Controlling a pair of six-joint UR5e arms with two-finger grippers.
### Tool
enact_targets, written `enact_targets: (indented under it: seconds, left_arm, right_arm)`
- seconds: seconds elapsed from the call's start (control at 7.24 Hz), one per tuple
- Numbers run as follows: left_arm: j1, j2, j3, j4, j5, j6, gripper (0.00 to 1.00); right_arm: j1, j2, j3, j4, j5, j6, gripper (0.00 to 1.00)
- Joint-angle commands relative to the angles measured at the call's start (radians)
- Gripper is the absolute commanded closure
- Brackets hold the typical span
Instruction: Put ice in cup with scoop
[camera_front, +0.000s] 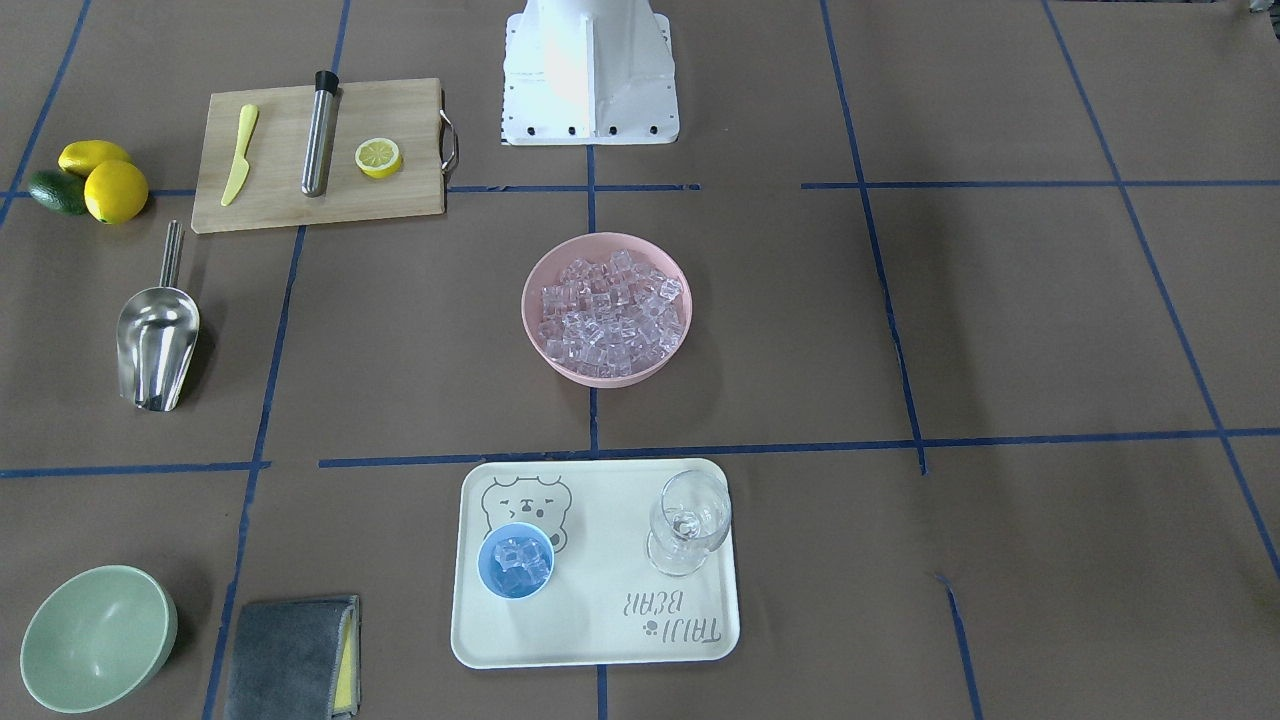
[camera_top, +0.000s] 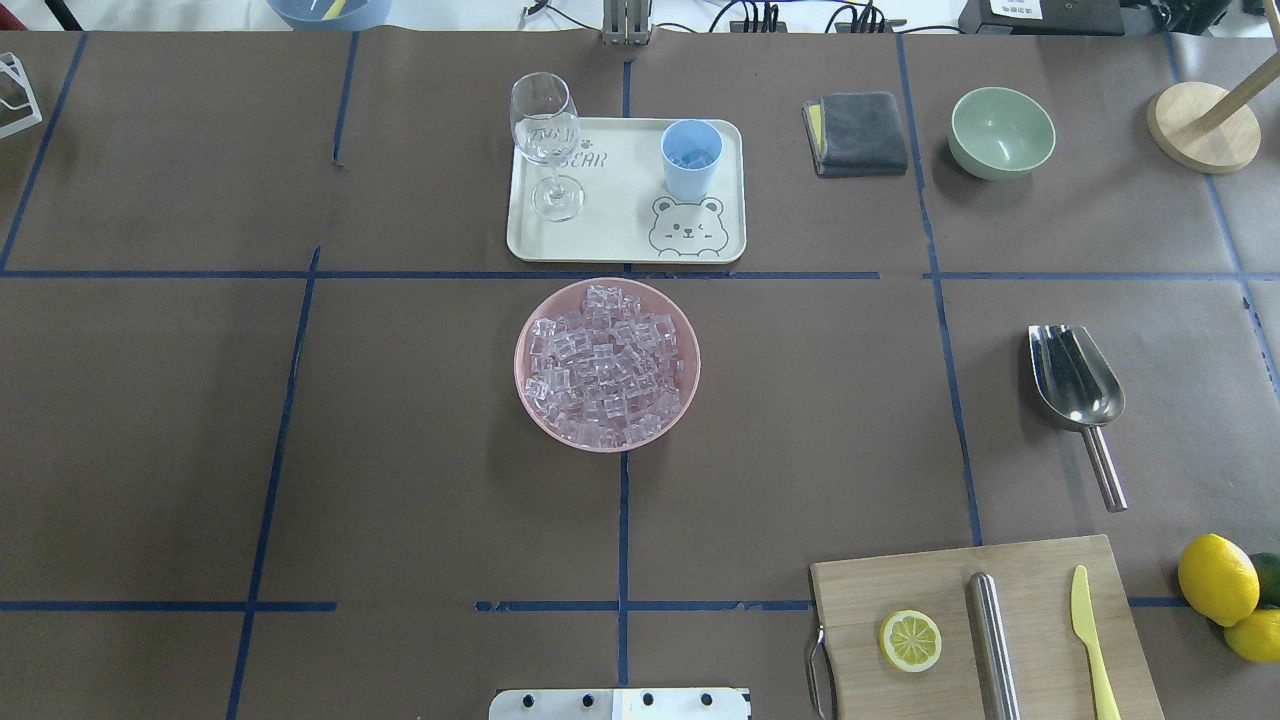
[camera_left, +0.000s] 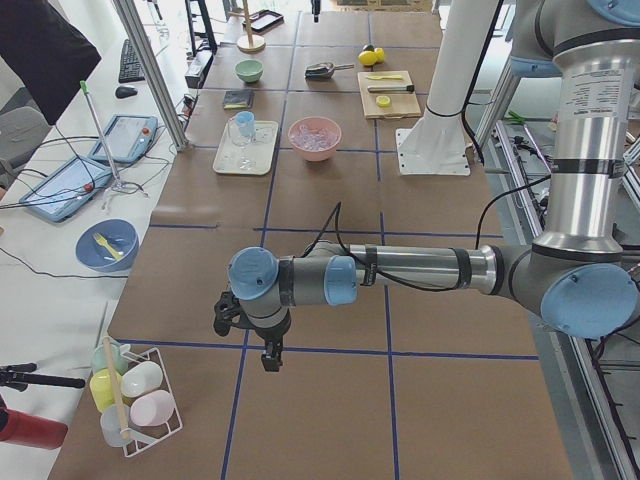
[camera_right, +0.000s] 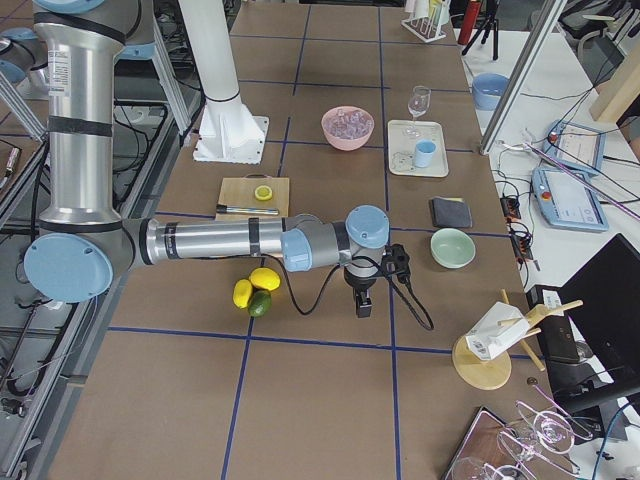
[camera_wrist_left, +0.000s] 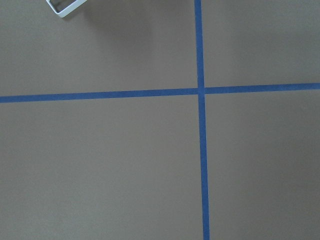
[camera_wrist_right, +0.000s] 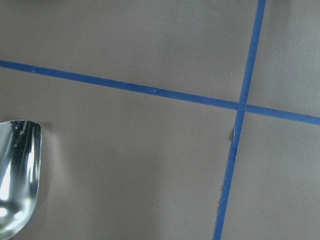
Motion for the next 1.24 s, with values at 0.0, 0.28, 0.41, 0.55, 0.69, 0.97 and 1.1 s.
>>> enact_targets:
  seconds: [0.0,0.28,0.41,0.55,0.69,0.97,1.1]
  left_arm:
    - [0.001,0.014,-0.007,0.001,-0.001,-0.006,0.0]
    - [0.001,0.014,-0.012,0.001,-0.001,-0.006,0.0]
    - [0.001,0.014,-0.009,0.001,-0.001,-0.006,0.0]
    - [0.001,0.014,-0.007,0.001,0.001,-0.003,0.0]
    - [0.001,0.014,-0.004,0.001,-0.001,-0.003,0.0]
    - [0.001,0.014,-0.003,0.0,0.001,-0.003,0.0]
    - [0.002,0.012,-0.001,0.0,0.001,-0.003,0.0]
  right_arm:
    - [0.041,0.001,-0.023,-0.001,0.012,-0.004,0.0]
    - [0.106,-0.007,-0.069,-0.003,0.027,-0.007,0.0]
    - [0.121,-0.006,-0.086,0.0,0.045,-0.019,0.0]
    - [0.15,0.008,-0.078,-0.015,0.056,-0.022,0.0]
    - [0.162,0.013,-0.066,-0.038,0.064,-0.021,0.0]
    - [0.164,0.005,0.0,-0.136,0.064,-0.021,0.0]
    - [0.164,-0.004,-0.009,-0.128,0.062,-0.022,0.0]
